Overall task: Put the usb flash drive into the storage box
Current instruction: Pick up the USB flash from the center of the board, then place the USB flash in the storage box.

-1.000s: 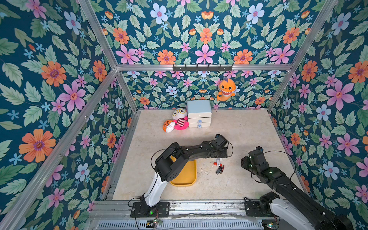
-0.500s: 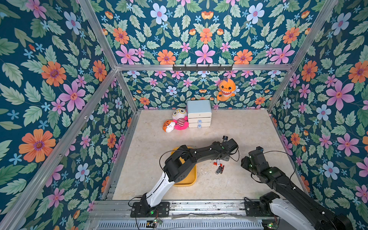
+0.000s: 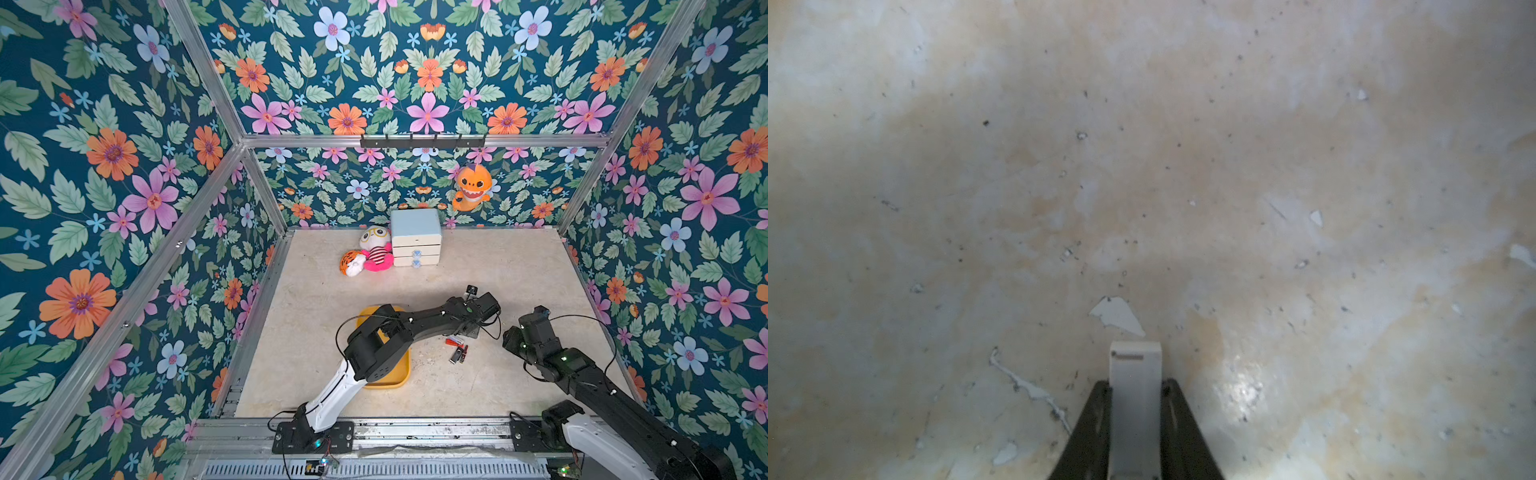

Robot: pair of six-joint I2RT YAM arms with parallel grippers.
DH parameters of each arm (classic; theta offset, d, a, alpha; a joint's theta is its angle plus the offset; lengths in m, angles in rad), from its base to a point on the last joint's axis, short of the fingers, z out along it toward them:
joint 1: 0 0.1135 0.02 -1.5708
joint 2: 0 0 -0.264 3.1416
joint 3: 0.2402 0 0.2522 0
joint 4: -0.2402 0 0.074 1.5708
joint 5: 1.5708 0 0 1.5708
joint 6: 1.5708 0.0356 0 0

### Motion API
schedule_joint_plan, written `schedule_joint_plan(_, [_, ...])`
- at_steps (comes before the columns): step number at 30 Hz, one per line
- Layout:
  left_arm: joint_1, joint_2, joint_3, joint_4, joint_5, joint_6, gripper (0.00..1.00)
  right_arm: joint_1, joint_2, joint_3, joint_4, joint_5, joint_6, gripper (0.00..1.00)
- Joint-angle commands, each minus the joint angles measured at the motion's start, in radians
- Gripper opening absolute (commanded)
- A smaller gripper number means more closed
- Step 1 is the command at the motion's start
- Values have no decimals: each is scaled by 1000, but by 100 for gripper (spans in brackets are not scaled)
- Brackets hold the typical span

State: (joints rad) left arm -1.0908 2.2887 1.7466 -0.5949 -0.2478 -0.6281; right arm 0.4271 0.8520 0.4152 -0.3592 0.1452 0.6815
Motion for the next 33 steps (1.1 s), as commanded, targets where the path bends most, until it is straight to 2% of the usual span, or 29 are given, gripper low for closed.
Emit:
schedule_joint_plan(1, [8,11,-19,-224,41,27,17,-1,0,2,14,4,3,49])
schedule_joint_plan(6, [24,-18,-15,-168,62,58,12,-1,4,4,14,4,3,49])
schedule_joint_plan(14, [41,-83,61,-127,58,110,9,-5,13,7,15,-1,3,49])
schedule_joint_plan(19, [61,-193,12,-140,37,107,8,-7,19,9,17,-4,3,49])
schedule_joint_plan(24, [104,-412,-213,-137,-6,53,7,-9,24,10,19,-8,1,49])
schedule_joint_plan(29, [202,-687,-541,-122,-21,-18,8,-12,24,9,20,-12,0,49])
schedule_joint_plan(33, [293,-858,-746,-105,-19,-41,9,-13,22,7,22,-15,0,49])
